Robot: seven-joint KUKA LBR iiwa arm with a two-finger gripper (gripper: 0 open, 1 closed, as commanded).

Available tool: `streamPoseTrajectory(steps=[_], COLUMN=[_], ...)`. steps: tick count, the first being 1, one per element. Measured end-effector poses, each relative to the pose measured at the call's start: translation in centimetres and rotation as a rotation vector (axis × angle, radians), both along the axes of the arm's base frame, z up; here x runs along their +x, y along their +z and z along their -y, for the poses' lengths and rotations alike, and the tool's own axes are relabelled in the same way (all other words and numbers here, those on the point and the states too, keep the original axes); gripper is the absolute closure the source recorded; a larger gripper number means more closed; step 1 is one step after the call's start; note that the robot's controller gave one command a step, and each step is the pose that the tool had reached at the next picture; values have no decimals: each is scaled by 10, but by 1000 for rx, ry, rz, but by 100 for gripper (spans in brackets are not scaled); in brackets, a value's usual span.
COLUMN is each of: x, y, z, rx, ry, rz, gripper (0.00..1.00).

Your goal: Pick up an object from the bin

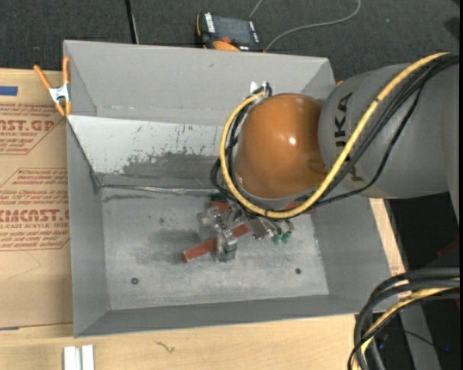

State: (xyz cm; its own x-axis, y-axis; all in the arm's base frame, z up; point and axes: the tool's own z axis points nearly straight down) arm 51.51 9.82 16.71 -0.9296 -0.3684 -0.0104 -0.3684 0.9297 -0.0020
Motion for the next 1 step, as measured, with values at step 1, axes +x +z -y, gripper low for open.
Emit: streamPoseTrajectory(steps=[1], x=[2], y=[84], z=[3], rx=[0], ry=[4], rz=[1], gripper=[100])
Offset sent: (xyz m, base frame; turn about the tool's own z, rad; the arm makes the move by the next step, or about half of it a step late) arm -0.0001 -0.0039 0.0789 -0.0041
